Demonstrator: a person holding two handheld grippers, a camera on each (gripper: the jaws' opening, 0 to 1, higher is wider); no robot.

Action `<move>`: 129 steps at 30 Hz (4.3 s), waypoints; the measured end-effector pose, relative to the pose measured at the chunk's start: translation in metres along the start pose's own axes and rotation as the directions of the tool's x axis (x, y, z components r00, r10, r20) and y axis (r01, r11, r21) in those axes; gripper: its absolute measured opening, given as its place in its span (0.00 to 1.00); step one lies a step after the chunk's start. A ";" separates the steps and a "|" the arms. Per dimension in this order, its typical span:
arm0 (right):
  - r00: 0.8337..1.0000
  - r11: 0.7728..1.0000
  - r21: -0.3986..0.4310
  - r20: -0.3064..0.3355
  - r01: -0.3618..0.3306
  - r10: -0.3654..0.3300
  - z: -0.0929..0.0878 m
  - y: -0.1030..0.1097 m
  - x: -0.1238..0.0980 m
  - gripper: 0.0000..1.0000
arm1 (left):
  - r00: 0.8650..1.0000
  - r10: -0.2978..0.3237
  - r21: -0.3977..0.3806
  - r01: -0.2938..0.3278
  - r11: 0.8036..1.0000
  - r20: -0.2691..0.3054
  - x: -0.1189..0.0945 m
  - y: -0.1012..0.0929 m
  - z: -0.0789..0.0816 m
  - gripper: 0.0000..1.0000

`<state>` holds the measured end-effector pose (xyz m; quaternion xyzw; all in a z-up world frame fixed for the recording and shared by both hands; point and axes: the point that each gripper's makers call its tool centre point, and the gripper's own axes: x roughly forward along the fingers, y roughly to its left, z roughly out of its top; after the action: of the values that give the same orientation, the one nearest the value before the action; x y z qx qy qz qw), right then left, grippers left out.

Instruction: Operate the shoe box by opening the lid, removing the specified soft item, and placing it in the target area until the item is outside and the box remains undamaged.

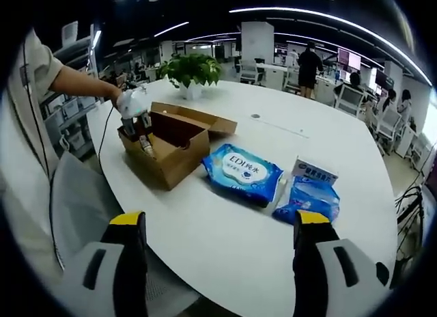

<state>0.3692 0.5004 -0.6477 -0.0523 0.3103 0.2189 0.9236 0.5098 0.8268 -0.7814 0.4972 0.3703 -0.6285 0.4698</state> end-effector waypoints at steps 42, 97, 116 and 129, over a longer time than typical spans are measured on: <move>0.956 0.953 -0.191 0.132 -0.236 0.264 0.054 0.077 0.038 0.50 | 0.945 0.096 0.016 -0.106 0.994 0.312 -0.074 -0.010 0.117 0.18; 0.932 0.874 -0.385 0.081 -0.297 0.353 0.063 0.114 0.046 0.17 | 0.848 -0.093 0.192 -0.011 0.981 0.522 -0.081 -0.055 0.233 0.18; 0.939 0.885 -0.359 0.062 -0.296 0.339 0.065 0.108 0.044 0.16 | 0.825 -0.069 0.150 -0.019 0.989 0.561 -0.080 -0.049 0.240 0.21; 0.941 0.878 -0.376 0.045 -0.296 0.337 0.074 0.092 0.044 0.16 | 0.793 0.041 0.021 -0.068 0.997 0.607 -0.091 -0.020 0.232 0.40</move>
<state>0.4005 0.6169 -0.6108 -0.1588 0.2179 0.4230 0.8651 0.4320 0.6363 -0.6392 0.2901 0.1727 -0.7483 0.5710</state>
